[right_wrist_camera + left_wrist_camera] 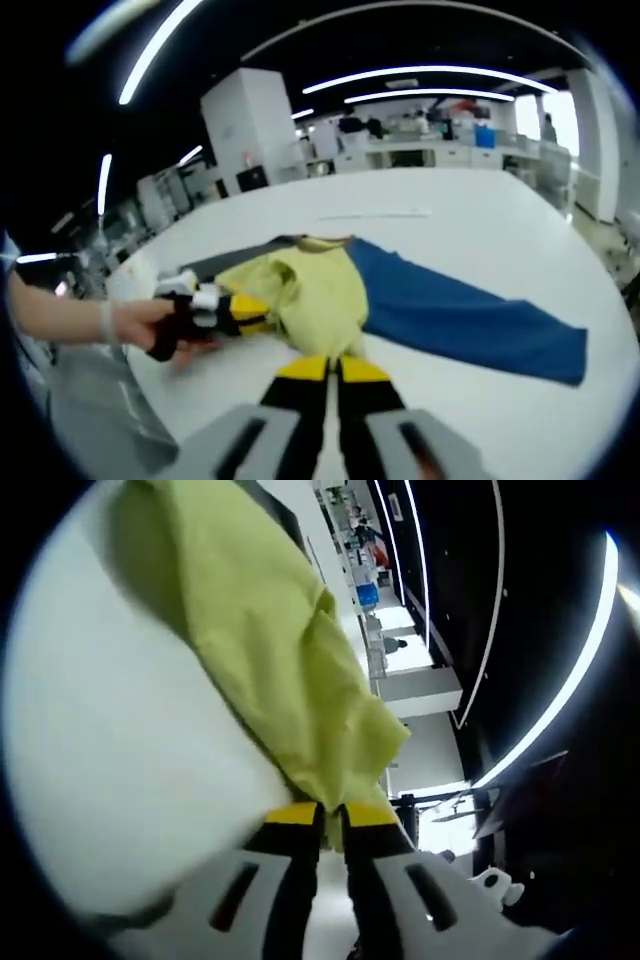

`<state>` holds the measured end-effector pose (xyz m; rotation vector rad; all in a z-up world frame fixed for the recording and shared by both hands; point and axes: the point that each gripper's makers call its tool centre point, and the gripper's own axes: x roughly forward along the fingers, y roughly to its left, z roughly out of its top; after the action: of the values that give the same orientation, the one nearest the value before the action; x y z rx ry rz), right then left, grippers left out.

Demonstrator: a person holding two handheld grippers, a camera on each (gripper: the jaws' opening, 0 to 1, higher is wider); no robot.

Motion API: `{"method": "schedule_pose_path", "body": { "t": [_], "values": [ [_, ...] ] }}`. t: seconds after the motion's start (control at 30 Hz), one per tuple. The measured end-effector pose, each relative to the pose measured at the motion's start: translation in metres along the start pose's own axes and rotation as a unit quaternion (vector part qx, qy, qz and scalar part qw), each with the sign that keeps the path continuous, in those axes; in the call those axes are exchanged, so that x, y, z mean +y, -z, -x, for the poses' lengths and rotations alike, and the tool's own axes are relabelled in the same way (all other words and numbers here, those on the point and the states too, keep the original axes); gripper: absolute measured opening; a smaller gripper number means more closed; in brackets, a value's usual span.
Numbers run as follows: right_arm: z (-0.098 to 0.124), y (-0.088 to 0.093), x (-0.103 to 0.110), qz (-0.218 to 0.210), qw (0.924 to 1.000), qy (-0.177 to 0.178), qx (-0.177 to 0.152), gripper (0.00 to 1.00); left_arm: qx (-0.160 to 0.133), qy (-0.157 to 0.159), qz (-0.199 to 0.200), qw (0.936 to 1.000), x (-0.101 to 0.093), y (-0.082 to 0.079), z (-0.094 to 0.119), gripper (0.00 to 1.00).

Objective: Fold the garment on the visible template until the final outline fits inside the template.

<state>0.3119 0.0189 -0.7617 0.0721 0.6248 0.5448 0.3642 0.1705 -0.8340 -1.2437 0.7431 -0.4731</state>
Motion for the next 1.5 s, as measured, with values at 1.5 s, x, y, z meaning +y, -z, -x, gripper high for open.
{"method": "schedule_pose_path", "body": {
  "t": [1.5],
  "values": [
    [0.039,0.048,0.011,-0.026,0.9966,-0.023,0.074,0.00,0.150,-0.142,-0.202,0.9571,0.019,0.000,0.233,0.00]
  ]
}}
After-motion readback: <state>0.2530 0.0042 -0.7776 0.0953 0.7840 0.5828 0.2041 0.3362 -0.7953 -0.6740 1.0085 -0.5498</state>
